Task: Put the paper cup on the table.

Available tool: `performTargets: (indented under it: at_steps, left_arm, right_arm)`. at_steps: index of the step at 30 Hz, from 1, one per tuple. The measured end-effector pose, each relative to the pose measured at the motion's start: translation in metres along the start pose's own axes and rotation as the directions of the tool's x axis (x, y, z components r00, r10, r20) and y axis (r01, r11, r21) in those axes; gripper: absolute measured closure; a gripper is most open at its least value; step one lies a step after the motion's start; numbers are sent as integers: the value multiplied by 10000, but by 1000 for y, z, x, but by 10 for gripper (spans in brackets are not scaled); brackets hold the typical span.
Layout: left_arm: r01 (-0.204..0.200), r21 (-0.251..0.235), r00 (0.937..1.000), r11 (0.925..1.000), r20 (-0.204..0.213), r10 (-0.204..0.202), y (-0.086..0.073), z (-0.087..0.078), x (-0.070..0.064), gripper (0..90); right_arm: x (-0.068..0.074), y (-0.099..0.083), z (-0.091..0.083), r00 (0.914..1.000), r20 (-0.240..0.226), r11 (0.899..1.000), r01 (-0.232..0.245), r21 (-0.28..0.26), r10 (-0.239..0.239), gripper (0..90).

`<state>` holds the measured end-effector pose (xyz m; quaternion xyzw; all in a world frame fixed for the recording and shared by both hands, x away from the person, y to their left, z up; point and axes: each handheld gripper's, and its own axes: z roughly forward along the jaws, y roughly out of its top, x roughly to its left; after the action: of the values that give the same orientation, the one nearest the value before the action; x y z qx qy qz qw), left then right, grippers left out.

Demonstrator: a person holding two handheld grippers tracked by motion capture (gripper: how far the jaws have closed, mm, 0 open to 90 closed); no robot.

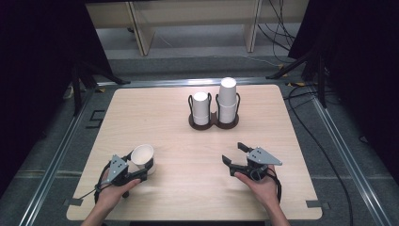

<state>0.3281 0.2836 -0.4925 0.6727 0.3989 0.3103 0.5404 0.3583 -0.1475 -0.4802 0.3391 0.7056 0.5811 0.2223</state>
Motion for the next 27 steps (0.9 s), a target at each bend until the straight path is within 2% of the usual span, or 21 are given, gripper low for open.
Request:
performTargets:
  at_steps: [1, 4, 7, 8, 9, 10, 11, 15, 18, 19, 20, 21, 22, 23, 24, 26, 27]
  left_arm:
    - [13, 12, 10000, 10000, 32, -13, 0, 0, 0, 239]
    - [101, -32, 9999, 9999, 63, -100, -1, 1, 0, 233]
    - [-67, -38, 9999, 10000, 101, 67, -1, 1, 0, 230]
    - [-65, -51, 9999, 10000, 92, 66, -1, 2, 0, 228]
    - [6, -36, 10000, 10000, 37, -6, -1, 1, -1, 226]
    - [22, -23, 10000, 10000, 24, -22, -1, 1, -1, 224]
    - [32, -140, 9999, 9999, 103, -31, -1, 2, -1, 219]
    - [61, -213, 9999, 9998, 133, -58, -2, 4, -1, 199]
    - [228, -138, 9993, 9996, 294, -224, -1, 3, -2, 139]
    - [211, -141, 9994, 9997, 265, -207, -1, 3, -3, 126]
    - [137, 95, 9997, 9999, 200, -138, 0, 1, -3, 97]
    - [133, 94, 9998, 9999, 178, -135, 0, 1, -3, 68]
    - [121, 99, 9997, 9999, 213, -123, 0, 1, -4, 45]
    - [61, 99, 9996, 9999, 280, -64, 0, 0, -4, 20]
    - [43, -134, 9995, 9999, 318, -39, 0, 1, -4, 0]
    - [-55, -154, 9996, 9999, 283, 59, 2, -3, -4, 0]
    - [-92, -360, 9996, 9993, 277, 102, 2, -3, -2, 0]
  right_arm:
    - [0, 0, -1, 10000, -24, 9999, -71, 113, 71, 210]
    - [0, 0, -1, 9999, 128, 10000, 3, -12, -3, 212]
    - [-1, 1, -1, 9999, 133, 9999, 87, 91, -88, 211]
    - [-1, 0, -1, 10000, 80, 9999, 6, 102, -7, 211]
    - [1, 1, -2, 9997, 226, 9993, -137, 341, 129, 211]
    - [-1, 0, -1, 9996, 242, 9996, 153, 244, -159, 211]
    - [-1, -1, 0, 10000, 51, 9999, -14, 165, 13, 211]
    - [0, -1, 1, 10000, 5, 9999, -19, 116, 19, 209]
    - [0, -1, 0, 9998, 182, 9997, 45, 223, -49, 209]
    - [0, -1, 1, 9998, 175, 9997, 88, 225, -92, 209]
    - [0, -2, 2, 9998, 168, 9999, 138, 94, -140, 208]
    - [0, -1, 1, 9997, 196, 9995, 140, 289, -146, 208]
    - [1, -2, 2, 9999, 76, 9996, -138, 232, 137, 208]
    - [0, -2, 1, 10000, 59, 9997, -50, 254, 48, 207]
    - [1, -2, 1, 9999, 131, 9995, -115, 296, 111, 207]
    - [0, -2, -1, 9997, 220, 9990, -91, 448, 81, 207]
    - [-1, -2, -1, 9997, 228, 9990, -10, 453, -1, 207]
